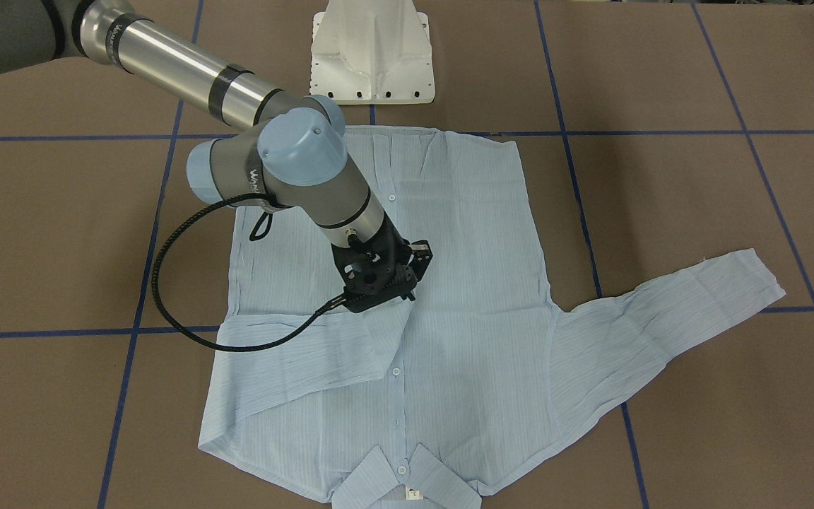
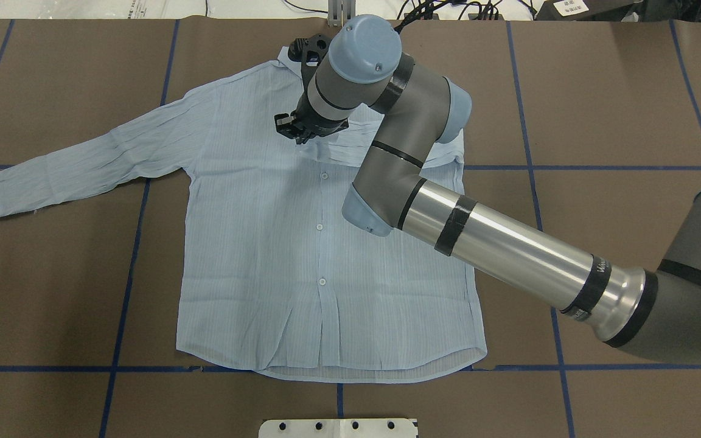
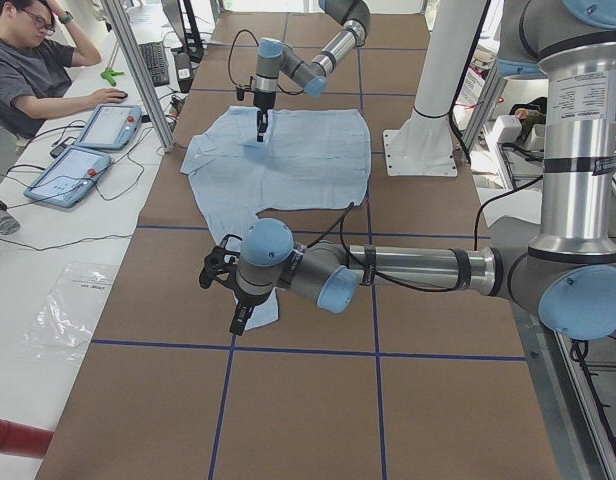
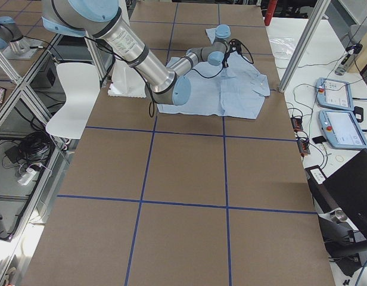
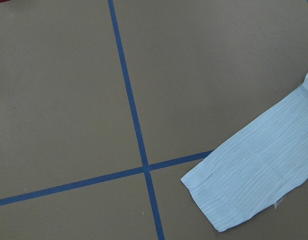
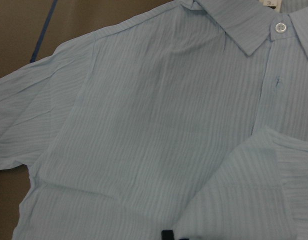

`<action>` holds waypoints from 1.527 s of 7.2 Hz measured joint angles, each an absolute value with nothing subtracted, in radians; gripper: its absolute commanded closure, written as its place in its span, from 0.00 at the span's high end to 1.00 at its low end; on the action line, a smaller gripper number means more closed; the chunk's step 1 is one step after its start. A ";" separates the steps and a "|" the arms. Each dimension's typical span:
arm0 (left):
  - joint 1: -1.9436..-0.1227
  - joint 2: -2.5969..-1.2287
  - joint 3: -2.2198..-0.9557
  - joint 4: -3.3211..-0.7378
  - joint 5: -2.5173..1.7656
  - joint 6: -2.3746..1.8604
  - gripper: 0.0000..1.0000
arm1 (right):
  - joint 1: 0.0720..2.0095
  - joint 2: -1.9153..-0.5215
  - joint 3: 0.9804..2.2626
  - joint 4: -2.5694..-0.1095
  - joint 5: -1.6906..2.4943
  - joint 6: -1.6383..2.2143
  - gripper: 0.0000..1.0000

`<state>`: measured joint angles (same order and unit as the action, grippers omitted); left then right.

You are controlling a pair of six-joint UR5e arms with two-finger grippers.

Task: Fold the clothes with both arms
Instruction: 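Drag the held sleeve across the shirt front toward the other sleeve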

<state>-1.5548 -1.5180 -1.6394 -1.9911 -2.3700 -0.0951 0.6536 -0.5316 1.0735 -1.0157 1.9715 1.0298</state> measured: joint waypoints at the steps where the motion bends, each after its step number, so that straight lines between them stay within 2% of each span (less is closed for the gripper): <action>1: -1.554 -1.518 -1.638 -1.991 -2.370 -0.095 0.99 | 0.647 -0.504 1.031 -1.015 1.957 1.029 0.00; 3: -1.554 -1.519 -1.637 -1.990 -2.370 -0.095 0.99 | 0.629 -0.446 0.947 -1.013 1.917 1.028 0.00; 7: -1.554 -1.525 -1.632 -1.991 -2.370 -0.095 0.99 | 0.593 -0.390 0.888 -0.997 1.859 1.028 0.00; 8: -1.554 -1.528 -1.632 -1.990 -2.370 -0.095 0.99 | 0.585 -0.386 0.882 -0.980 1.846 1.028 0.98; 11: -1.554 -1.534 -1.632 -1.990 -2.370 -0.097 0.99 | 0.551 -0.372 0.882 -0.962 1.785 1.029 1.00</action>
<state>-1.5539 -1.5337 -1.6322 -1.9899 -2.3700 -0.0968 0.5505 -0.3722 0.8818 -0.9618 1.7847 1.0287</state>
